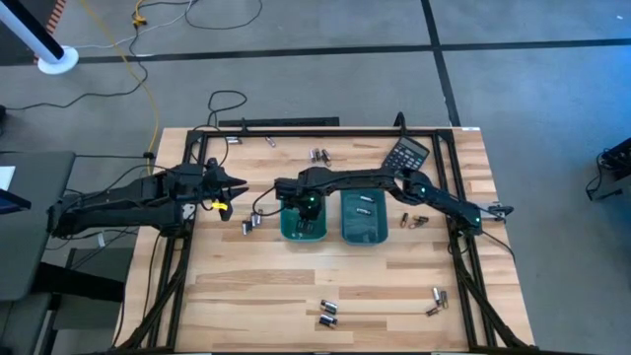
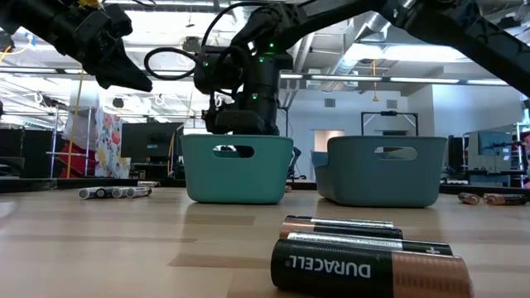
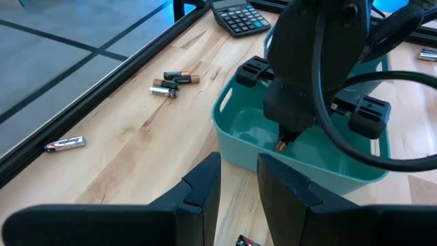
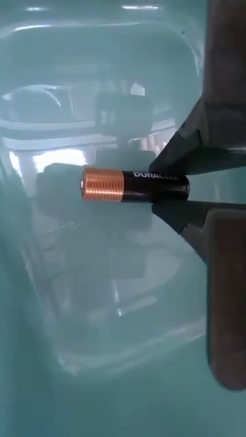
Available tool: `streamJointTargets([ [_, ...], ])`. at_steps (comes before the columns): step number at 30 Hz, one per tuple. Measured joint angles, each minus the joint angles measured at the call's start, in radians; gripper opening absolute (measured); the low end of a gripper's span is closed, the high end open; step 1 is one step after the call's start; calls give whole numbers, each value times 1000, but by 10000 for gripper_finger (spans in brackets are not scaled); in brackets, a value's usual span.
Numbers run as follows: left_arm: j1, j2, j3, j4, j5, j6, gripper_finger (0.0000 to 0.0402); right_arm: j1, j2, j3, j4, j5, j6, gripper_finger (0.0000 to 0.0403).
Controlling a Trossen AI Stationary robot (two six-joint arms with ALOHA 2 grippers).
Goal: Sort batteries
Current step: Put the black battery into the green bin
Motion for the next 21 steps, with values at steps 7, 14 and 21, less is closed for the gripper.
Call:
streamJointTargets([
  [7, 0, 0, 0, 0, 0, 0, 91, -1, -5, 0, 2, 0, -1, 103],
  [14, 0, 0, 0, 0, 0, 5, 91, -1, -5, 5, -7, 0, 21, 125],
  [21, 0, 0, 0, 0, 0, 4, 91, -3, -5, 131, -116, 0, 38, 127],
])
